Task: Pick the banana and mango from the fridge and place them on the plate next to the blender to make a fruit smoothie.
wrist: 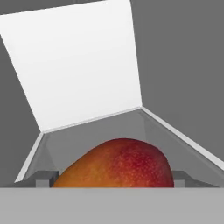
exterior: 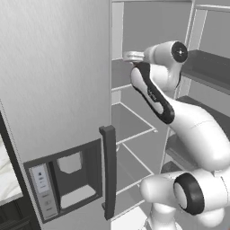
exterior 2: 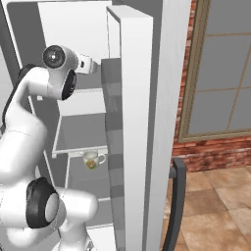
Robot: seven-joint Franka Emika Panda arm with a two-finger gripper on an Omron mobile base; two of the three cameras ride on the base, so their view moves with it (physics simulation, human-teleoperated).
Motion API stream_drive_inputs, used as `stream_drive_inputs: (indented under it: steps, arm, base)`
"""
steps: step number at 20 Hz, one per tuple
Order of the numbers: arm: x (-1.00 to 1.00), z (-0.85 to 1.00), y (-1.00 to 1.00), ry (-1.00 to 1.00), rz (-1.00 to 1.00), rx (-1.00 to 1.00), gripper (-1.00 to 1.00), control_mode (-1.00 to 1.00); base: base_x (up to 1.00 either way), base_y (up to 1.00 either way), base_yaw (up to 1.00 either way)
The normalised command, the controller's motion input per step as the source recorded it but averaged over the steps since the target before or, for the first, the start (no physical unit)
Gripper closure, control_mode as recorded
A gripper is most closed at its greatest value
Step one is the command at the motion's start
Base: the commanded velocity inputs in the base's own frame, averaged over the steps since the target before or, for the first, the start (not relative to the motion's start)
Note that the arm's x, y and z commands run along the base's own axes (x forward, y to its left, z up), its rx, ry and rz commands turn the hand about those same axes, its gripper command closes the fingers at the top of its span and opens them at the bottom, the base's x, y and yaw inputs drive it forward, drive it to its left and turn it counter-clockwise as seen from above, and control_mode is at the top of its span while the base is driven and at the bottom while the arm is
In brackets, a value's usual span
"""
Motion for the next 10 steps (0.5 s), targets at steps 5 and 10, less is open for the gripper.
stream_drive_inputs:
  steps: [5, 10]
  arm:
    - [-1.0, 0.06, -0.19, 0.21, -0.08, 0.0, 1.0, -1.0]
    - [-1.0, -0.57, -0.04, 0.42, -0.03, -0.09, 1.0, -1.0]
  base:
    - [0.0, 0.0, 0.0]
    - [0.0, 0.0, 0.0]
